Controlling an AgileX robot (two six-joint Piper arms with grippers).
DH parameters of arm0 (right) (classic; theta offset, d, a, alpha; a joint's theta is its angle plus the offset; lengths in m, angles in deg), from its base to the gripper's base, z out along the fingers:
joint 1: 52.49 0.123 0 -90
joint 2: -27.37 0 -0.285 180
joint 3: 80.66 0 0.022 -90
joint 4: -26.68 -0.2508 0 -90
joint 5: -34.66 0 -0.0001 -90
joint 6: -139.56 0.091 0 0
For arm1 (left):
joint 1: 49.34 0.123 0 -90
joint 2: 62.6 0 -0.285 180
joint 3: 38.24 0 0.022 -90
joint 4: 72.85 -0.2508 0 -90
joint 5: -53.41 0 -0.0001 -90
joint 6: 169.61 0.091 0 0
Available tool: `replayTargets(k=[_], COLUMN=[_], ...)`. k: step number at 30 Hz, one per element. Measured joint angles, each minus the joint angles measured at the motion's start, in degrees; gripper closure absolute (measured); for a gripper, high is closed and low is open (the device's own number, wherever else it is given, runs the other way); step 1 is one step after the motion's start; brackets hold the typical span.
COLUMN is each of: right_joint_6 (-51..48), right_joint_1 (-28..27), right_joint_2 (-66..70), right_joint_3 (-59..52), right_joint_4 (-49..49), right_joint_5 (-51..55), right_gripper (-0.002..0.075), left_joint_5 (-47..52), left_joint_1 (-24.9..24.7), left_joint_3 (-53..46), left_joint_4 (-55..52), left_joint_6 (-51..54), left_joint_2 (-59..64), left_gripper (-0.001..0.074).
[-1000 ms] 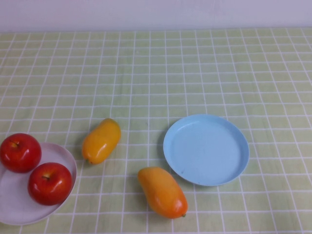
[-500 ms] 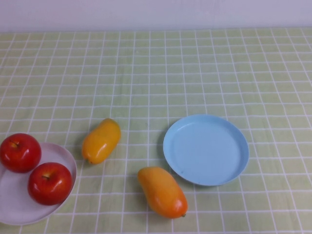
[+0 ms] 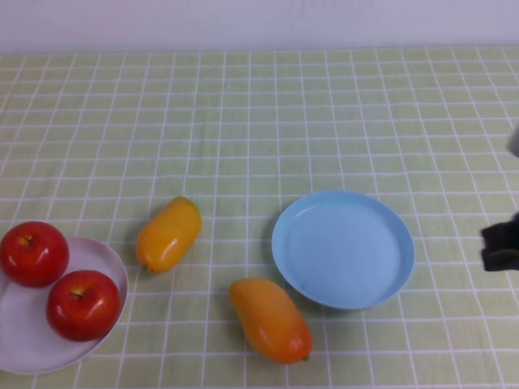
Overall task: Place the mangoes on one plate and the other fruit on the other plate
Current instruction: Put another type of fruit in the right plate
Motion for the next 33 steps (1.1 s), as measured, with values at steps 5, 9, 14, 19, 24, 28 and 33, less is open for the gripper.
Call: replayTargets(k=[5, 9, 14, 19, 24, 28, 33], right_joint_6=[5.12, 6.28, 6.38, 6.38, 7.81, 10.17, 10.71], right_joint_1=[13.97, 23.67, 31.44, 36.16, 37.21, 37.21, 37.21], right_joint_2=[11.85, 21.75, 30.58, 35.67, 39.87, 43.29, 46.49], right_joint_3=[9.93, 18.01, 26.62, 33.29, 36.36, 37.33, 37.86], right_joint_4=[4.74, 5.6, 6.97, 7.93, 9.8, 12.24, 12.86], right_joint_5=[0.04, 0.67, 2.47, 4.43, 6.67, 7.54, 7.44], right_gripper=[0.0744, 0.0741, 0.0637, 0.0284, 0.007, 0.0041, 0.0036], left_joint_5=[0.0, 0.0, 0.0, 0.0, 0.0, 0.0, 0.0], left_joint_1=[0.0, 0.0, 0.0, 0.0, 0.0, 0.0, 0.0], left_joint_3=[0.0, 0.0, 0.0, 0.0, 0.0, 0.0, 0.0], left_joint_4=[0.0, 0.0, 0.0, 0.0, 0.0, 0.0, 0.0], left_joint_6=[0.0, 0.0, 0.0, 0.0, 0.0, 0.0, 0.0], left_joint_2=[0.0, 0.0, 0.0, 0.0, 0.0, 0.0, 0.0], left_gripper=[0.0735, 0.0735, 0.0735, 0.0735, 0.0735, 0.0735, 0.0735])
